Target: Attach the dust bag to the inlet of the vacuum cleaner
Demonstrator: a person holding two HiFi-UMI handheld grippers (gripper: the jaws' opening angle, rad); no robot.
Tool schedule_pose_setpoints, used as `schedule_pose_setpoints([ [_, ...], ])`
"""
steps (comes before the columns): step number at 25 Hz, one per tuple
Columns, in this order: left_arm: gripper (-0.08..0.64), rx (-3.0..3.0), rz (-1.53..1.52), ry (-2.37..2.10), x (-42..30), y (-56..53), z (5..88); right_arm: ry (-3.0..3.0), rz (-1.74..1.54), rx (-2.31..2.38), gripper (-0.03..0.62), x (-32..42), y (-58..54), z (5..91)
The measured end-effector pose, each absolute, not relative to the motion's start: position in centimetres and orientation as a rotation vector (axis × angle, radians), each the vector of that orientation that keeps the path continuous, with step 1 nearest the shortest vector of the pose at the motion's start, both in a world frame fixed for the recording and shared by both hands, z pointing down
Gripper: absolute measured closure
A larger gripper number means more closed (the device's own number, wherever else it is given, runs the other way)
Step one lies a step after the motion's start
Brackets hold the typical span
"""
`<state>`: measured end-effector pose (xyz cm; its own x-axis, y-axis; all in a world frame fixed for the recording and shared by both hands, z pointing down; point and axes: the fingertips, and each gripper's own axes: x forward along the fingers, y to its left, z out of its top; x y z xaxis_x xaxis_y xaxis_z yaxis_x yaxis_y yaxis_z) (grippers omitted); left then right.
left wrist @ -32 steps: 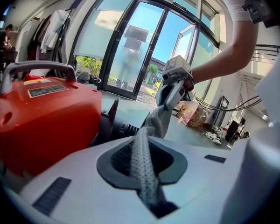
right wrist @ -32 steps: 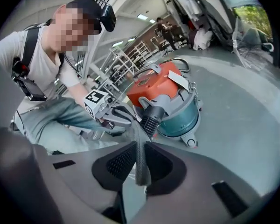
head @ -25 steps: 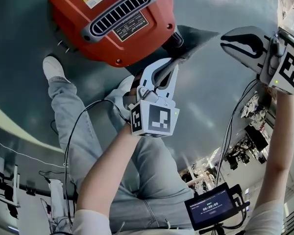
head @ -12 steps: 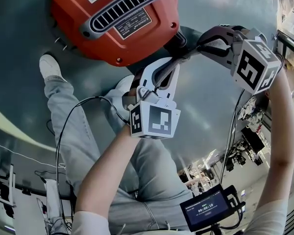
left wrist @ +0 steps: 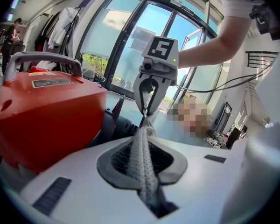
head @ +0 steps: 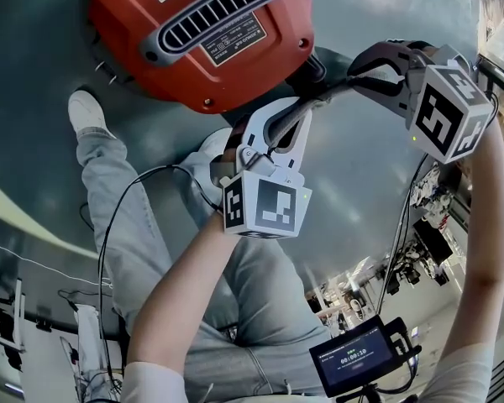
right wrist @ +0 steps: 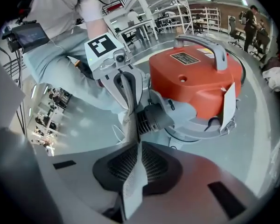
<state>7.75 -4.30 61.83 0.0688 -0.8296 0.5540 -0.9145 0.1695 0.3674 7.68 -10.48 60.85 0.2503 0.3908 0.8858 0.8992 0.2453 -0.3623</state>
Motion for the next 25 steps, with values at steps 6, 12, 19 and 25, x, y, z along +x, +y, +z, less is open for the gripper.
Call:
schedule_pose_setpoints([
  [6,0.520,1.692,0.172,-1.738,7.8,-4.3,61.8,-1.357,-0.639,-1.392,0.558,7.8,-8.8,61.8],
  [12,0.518,1.782,0.156,-1.634,8.2,-4.0,61.0,-1.207,-0.704,-1.453,0.574,8.0,-8.6,62.5],
  [19,0.518,1.809,0.143,-1.510,6.6,0.0,57.4,-1.285,-0.773,-1.420,0.578,9.0,-8.3,62.8],
  [25,0.518,1.827,0.292,-1.494,5.7,-0.7,58.6,-1.351,-0.760,-1.354,0.577,8.9,-8.4,63.1],
])
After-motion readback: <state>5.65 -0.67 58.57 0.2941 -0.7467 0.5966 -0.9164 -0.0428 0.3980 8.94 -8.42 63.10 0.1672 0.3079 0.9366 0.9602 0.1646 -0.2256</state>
